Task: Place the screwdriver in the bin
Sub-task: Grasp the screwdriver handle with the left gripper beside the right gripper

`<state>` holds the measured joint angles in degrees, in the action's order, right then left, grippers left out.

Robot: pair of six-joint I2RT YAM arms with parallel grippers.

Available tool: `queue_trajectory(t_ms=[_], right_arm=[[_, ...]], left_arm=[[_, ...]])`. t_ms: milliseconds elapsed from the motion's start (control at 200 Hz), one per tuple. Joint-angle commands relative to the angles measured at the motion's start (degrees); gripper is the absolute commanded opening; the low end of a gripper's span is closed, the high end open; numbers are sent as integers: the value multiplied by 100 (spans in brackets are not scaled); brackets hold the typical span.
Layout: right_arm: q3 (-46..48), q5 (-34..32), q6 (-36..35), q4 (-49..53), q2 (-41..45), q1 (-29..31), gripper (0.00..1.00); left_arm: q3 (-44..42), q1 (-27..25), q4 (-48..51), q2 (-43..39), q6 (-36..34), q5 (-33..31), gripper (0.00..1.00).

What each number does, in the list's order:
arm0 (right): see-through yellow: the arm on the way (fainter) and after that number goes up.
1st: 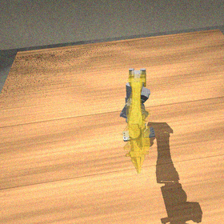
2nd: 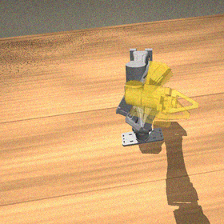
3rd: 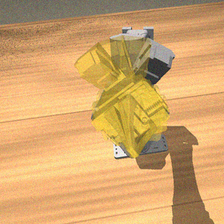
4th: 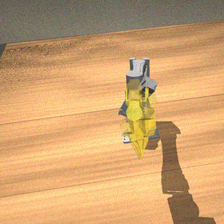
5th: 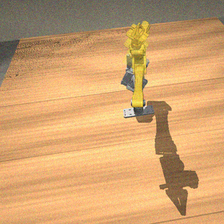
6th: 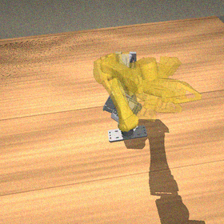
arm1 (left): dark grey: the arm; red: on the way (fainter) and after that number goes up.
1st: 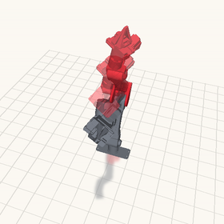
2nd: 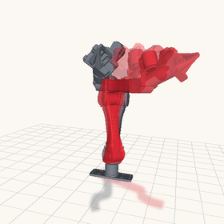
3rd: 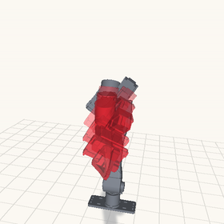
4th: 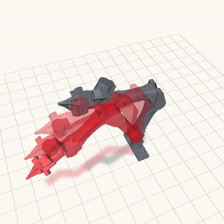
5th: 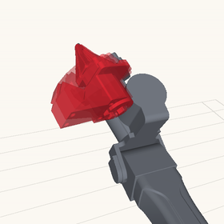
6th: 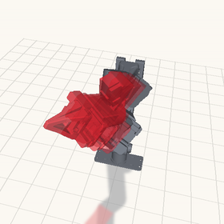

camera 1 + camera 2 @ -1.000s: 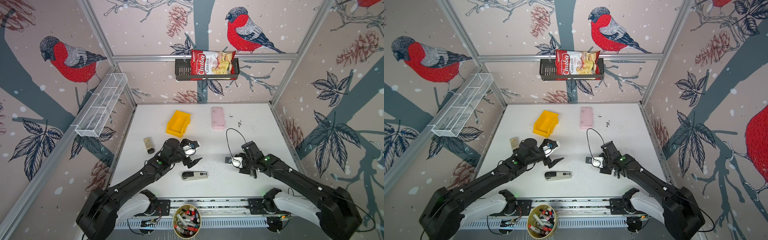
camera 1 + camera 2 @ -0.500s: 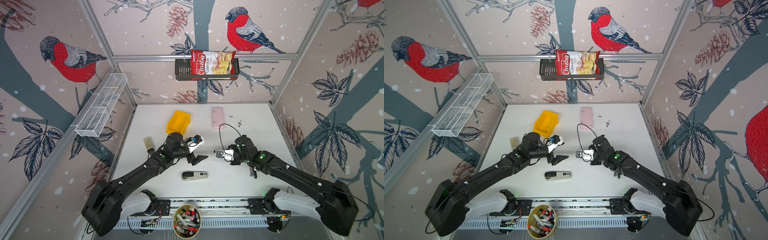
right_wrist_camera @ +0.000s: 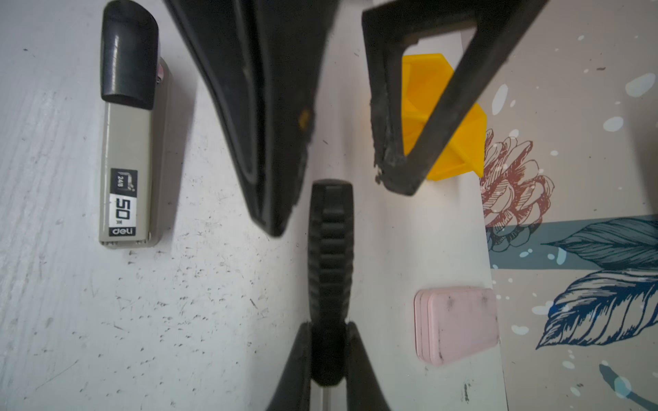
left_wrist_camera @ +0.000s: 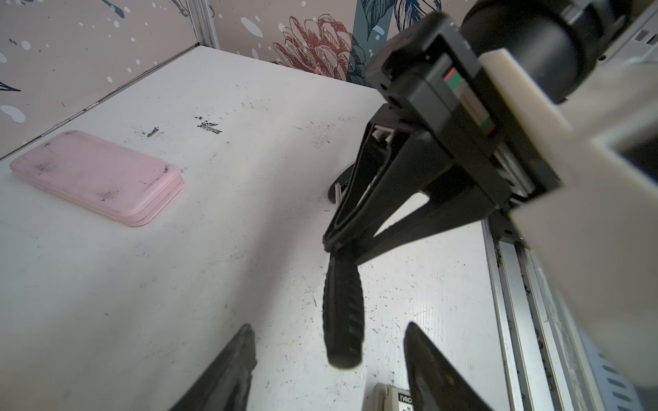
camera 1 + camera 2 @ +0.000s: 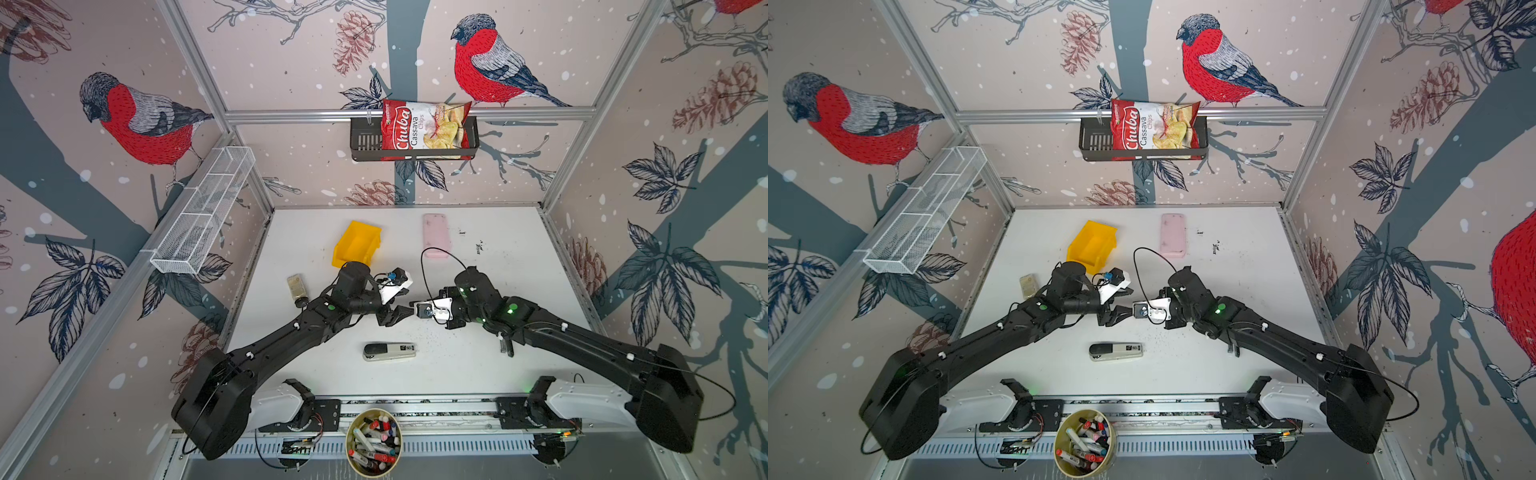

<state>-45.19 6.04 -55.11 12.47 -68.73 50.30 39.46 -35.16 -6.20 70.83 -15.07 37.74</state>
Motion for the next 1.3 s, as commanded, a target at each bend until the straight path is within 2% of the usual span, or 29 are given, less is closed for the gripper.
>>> queue_trajectory(t_ms=[0,430,1031,1181,1296], right_arm=[[-74,-40,6,-63,-34,91,2],[-295,-380,-355,120,-193,370,2],[-428,-691,-1155,207,-281,573,1],[-446,-753,-1247,212,-281,616,1],[-429,-728,-1314,215,-281,630,1]], left_arm=[[92,-8,130,58,-92,157,65],[184,-9,317,205,-93,255,46],[361,-9,620,427,-63,322,41],[490,-9,710,534,55,336,33],[693,-9,928,667,89,416,31]])
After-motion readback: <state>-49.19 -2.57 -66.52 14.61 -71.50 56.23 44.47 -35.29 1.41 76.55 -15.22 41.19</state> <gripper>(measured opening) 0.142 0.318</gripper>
